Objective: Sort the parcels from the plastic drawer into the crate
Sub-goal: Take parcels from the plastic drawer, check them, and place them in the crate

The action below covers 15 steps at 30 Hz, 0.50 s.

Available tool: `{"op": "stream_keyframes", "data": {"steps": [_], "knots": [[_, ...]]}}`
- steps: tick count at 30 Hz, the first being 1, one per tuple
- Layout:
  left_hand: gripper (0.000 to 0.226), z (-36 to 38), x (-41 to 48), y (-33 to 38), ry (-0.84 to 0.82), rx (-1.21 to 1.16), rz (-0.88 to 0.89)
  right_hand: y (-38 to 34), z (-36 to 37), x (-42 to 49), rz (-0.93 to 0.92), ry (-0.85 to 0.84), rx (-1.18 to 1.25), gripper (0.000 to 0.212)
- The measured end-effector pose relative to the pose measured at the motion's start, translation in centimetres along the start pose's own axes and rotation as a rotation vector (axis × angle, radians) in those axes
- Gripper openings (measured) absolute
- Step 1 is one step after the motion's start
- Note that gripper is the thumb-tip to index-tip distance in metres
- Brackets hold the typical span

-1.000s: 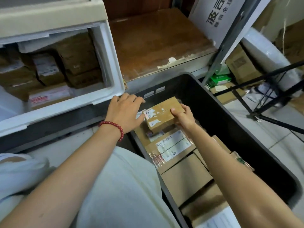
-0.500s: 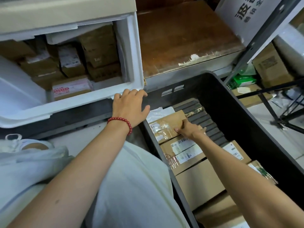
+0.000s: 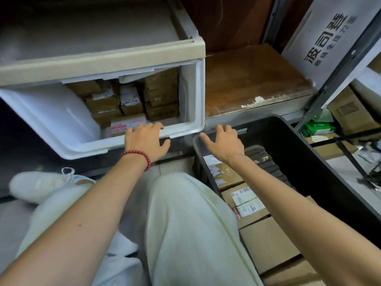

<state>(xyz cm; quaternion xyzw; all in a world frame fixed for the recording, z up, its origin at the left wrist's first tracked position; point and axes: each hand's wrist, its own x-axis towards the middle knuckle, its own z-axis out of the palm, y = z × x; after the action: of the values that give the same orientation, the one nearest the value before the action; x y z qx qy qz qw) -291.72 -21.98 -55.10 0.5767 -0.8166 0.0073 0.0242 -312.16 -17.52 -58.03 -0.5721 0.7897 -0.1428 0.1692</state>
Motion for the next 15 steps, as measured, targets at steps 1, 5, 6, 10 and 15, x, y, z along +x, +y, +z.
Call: {"op": "stream_keyframes", "data": {"steps": [1, 5, 6, 10, 15], "knots": [[0.046, -0.7, -0.3, -1.1, 0.004, 0.008, -0.025, -1.7, -0.3, -0.2, -0.041, 0.006, 0.025, 0.062], [0.048, -3.2, -1.1, -5.0, 0.031, 0.036, -0.109, -8.1, -0.5, -1.1, -0.181, 0.020, 0.092, 0.059], [0.048, -3.5, -1.4, -5.8, 0.038, 0.036, -0.131, -9.6, -0.3, -1.3, -0.204, 0.019, 0.108, 0.058], [0.047, -3.3, -2.8, -7.8, -0.020, 0.009, -0.217, -14.0, 1.9, -2.2, -0.251, -0.035, 0.107, 0.059], [0.051, -3.0, -2.6, -9.6, -0.028, -0.125, -0.248, -14.4, 4.1, -1.4, -0.178, -0.081, -0.002, 0.067]]}}
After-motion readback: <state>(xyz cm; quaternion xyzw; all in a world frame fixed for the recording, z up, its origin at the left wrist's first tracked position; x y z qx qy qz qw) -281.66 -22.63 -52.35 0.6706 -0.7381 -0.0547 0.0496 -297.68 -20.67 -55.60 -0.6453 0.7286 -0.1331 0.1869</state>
